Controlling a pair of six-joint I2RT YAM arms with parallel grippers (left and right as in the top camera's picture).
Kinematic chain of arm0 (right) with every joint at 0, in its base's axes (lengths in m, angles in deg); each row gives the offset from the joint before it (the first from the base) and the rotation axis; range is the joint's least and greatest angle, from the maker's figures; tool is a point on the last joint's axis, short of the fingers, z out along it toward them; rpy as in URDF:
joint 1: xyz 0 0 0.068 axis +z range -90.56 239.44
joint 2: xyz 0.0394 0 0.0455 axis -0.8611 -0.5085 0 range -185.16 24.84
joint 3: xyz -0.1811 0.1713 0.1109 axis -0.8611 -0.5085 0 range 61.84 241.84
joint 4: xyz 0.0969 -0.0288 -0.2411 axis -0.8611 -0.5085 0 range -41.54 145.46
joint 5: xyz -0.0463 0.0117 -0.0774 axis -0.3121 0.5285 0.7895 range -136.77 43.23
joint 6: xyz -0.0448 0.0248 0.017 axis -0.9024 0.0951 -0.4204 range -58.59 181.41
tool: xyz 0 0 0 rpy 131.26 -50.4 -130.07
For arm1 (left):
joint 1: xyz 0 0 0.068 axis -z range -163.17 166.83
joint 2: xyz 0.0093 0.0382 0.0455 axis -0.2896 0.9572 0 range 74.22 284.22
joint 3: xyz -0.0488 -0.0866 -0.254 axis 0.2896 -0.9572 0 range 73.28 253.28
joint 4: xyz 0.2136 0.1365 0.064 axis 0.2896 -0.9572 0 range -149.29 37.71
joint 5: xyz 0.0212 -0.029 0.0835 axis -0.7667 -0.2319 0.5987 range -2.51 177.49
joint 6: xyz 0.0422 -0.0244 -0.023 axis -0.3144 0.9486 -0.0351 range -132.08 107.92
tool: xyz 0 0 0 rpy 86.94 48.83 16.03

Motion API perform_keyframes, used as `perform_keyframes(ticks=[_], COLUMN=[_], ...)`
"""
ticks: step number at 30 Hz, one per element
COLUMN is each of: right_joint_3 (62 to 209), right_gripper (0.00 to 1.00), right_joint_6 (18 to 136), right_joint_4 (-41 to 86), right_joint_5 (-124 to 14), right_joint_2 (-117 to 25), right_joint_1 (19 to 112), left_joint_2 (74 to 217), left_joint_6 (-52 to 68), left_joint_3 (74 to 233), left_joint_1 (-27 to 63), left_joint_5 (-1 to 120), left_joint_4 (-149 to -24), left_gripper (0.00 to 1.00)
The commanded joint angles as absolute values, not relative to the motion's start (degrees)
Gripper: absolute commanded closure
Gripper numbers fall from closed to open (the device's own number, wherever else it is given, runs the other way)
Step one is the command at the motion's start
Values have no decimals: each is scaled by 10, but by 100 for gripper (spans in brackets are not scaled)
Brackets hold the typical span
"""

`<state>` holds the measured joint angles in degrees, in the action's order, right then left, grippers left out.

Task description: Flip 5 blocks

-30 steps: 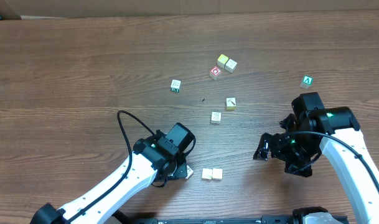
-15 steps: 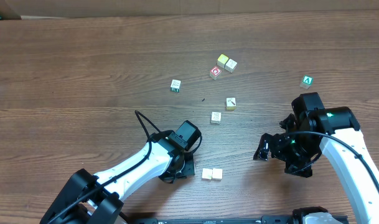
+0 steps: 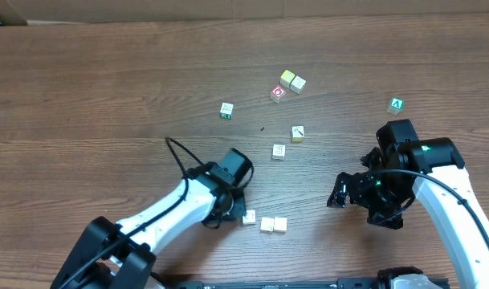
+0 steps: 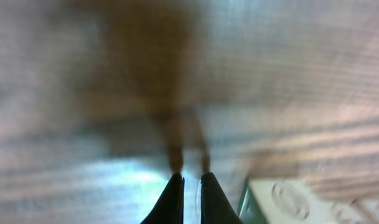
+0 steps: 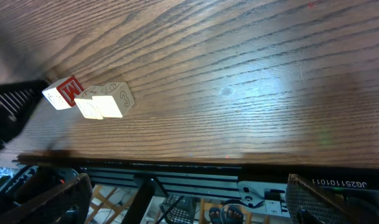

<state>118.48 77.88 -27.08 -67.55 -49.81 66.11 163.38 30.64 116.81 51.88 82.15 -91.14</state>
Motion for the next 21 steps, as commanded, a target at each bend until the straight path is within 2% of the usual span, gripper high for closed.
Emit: perform_keyframes(ticks=[1,10,21], right_joint_3=[1196,1196,1196], right_gripper=[0,0,0], right_joint_6=[775,775,775], right_joint_4=[-269,-270,-272], right_joint_5=[-678,-678,-678], right_joint_2=[-498,-498,-498], right_joint_1=[659,659,659], left_joint_2=[1639,1640,1640], left_joint_6=[257,226,226], left_joint_3=[1166,1166,1166], left_joint_1=[491,504,522], left_joint_5=[789,725,713], left_joint_4=[-885,-848,-853], left_gripper=[96,96,96])
